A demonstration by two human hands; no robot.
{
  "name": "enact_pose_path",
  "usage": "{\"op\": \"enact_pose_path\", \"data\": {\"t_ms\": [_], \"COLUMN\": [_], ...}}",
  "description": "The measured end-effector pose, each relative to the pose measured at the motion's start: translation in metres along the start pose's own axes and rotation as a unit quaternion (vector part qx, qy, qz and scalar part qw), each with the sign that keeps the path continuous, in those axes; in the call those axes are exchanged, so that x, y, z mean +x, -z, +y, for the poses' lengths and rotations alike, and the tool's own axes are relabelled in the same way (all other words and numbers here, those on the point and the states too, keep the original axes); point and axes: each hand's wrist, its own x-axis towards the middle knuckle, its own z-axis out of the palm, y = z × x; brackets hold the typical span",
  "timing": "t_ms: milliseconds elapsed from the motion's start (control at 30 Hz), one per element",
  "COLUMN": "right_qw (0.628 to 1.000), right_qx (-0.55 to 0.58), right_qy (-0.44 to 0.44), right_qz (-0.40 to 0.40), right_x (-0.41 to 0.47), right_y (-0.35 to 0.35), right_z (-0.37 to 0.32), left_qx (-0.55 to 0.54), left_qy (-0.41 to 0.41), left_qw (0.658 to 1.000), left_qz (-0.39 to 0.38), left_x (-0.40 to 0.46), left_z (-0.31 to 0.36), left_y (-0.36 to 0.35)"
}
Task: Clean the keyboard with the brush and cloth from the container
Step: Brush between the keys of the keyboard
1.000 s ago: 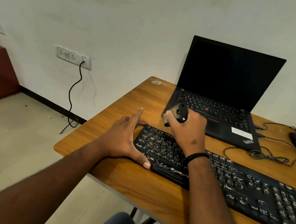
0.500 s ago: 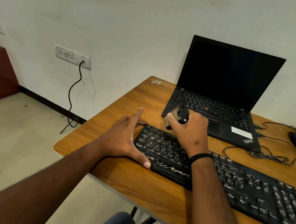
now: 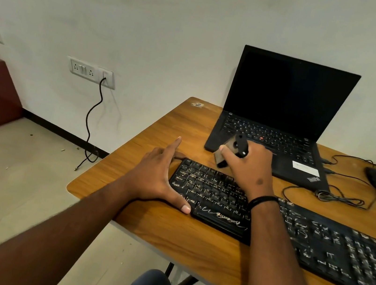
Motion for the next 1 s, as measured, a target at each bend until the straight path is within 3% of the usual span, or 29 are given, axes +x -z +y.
{"op": "enact_pose_path", "data": {"t_ms": [67, 200, 333, 433, 500, 600, 667, 767, 900, 1000], "right_qw": [0.999, 0.999, 0.998, 0.999, 0.999, 1.000, 0.998, 0.999, 1.000, 0.999], "right_qx": [0.041, -0.037, 0.000, -0.033, 0.017, -0.008, -0.049, -0.013, 0.029, -0.006], "right_qy": [-0.002, 0.007, 0.006, 0.017, 0.015, 0.016, 0.031, 0.022, 0.005, 0.031], "right_qz": [-0.020, -0.035, -0.064, -0.006, 0.024, -0.024, -0.006, 0.040, -0.009, -0.019], "right_x": [0.000, -0.001, -0.003, -0.008, -0.006, -0.005, -0.007, -0.005, -0.003, -0.004], "right_y": [0.001, 0.001, 0.010, 0.011, 0.013, 0.013, 0.013, 0.019, 0.022, 0.012], "right_z": [0.000, -0.003, 0.005, 0.009, 0.012, 0.012, 0.011, 0.012, 0.015, 0.011], "left_qx": [-0.001, -0.002, -0.006, -0.006, -0.004, -0.003, -0.001, -0.002, 0.002, 0.002], "left_qy": [-0.002, -0.004, -0.006, -0.003, 0.001, 0.003, 0.006, 0.004, 0.002, 0.001], "left_qw": [1.000, 1.000, 1.000, 1.000, 1.000, 1.000, 1.000, 1.000, 1.000, 1.000], "left_qz": [0.000, 0.003, 0.005, 0.001, 0.002, 0.002, -0.003, -0.002, 0.002, 0.001], "left_x": [0.000, -0.001, 0.000, 0.001, 0.002, 0.001, 0.001, 0.001, 0.000, 0.000], "left_z": [-0.001, 0.000, -0.002, -0.002, -0.003, -0.002, -0.001, -0.001, 0.000, -0.001], "left_y": [0.000, 0.000, 0.000, 0.000, -0.001, -0.001, -0.001, -0.001, -0.001, -0.001]}}
